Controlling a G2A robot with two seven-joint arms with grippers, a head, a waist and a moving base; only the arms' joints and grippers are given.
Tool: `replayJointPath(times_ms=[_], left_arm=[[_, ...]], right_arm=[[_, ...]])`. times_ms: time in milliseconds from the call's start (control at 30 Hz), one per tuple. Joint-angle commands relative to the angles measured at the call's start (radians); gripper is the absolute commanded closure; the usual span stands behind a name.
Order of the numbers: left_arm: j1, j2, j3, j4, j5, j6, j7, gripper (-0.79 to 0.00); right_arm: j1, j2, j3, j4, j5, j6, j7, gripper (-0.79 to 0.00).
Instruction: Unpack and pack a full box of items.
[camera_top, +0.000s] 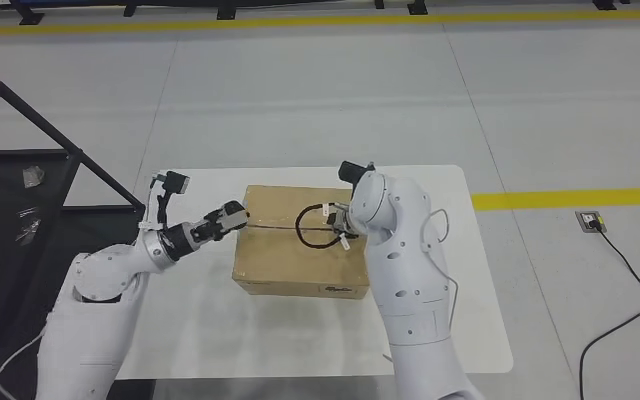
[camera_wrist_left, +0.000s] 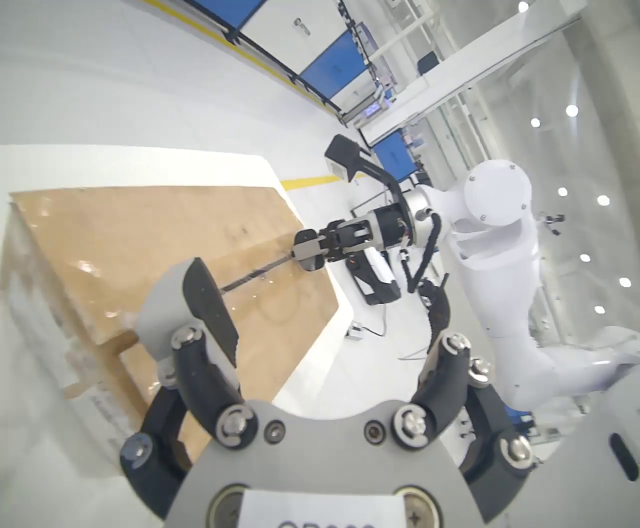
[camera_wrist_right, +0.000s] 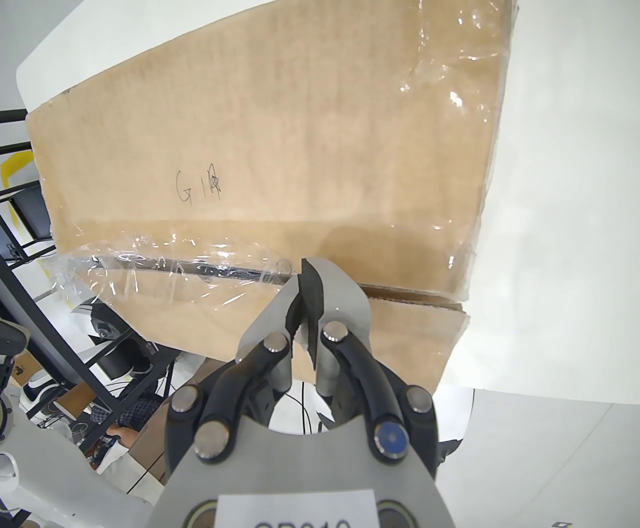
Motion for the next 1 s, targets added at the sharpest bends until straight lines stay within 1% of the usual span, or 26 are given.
replayJointPath(times_ms=[0,67,100,167,300,467,667,700,733,767,833,900,967], left_arm=[[-0.038,-0.007,0.044,0.059,-0.074,0.015,-0.051,-0.785],[-0.067,-0.010,0.072,0.101,-0.096,0.019,-0.095,-0.785],[-0.080,-0.010,0.080,0.119,-0.083,0.016,-0.096,-0.785],[-0.095,-0.012,0.097,0.143,-0.065,0.011,-0.086,-0.785],[-0.112,-0.016,0.123,0.183,-0.028,0.019,-0.033,-0.785],[-0.119,-0.019,0.160,0.201,0.042,0.025,0.011,-0.785],[-0.112,-0.018,0.173,0.206,0.061,0.028,0.045,-0.785],[-0.110,-0.018,0.173,0.205,0.061,0.026,0.049,-0.785],[-0.108,-0.017,0.173,0.205,0.064,0.026,0.054,-0.785],[-0.106,-0.016,0.173,0.204,0.069,0.025,0.061,-0.785],[-0.100,-0.015,0.174,0.200,0.078,0.023,0.071,-0.785],[-0.094,-0.014,0.173,0.198,0.076,0.022,0.078,-0.785],[-0.090,-0.013,0.171,0.196,0.074,0.020,0.081,-0.785]], right_arm=[[-0.001,0.000,-0.003,0.001,-0.001,0.003,-0.003,0.000],[-0.002,0.000,-0.004,0.000,-0.002,0.004,-0.004,0.000],[-0.003,0.000,-0.005,-0.001,-0.002,0.005,-0.005,0.000],[-0.005,0.000,-0.006,-0.003,-0.002,0.005,-0.004,0.000],[-0.008,0.001,-0.007,-0.007,0.000,0.005,-0.005,0.000],[-0.010,0.001,-0.008,-0.007,0.002,0.007,-0.006,0.000],[-0.014,0.001,-0.009,-0.013,0.005,0.008,-0.008,0.000],[-0.015,0.002,-0.008,-0.014,0.006,0.009,-0.009,-0.009],[-0.015,0.002,-0.006,-0.014,0.008,0.011,-0.011,-0.246],[-0.014,0.002,-0.004,-0.014,0.008,0.012,-0.012,-0.317],[-0.014,0.002,0.002,-0.017,0.009,0.017,-0.016,-0.379],[-0.015,0.002,0.011,-0.025,0.014,0.018,-0.018,-0.354],[-0.018,0.003,0.021,-0.039,0.018,0.018,-0.018,-0.366]])
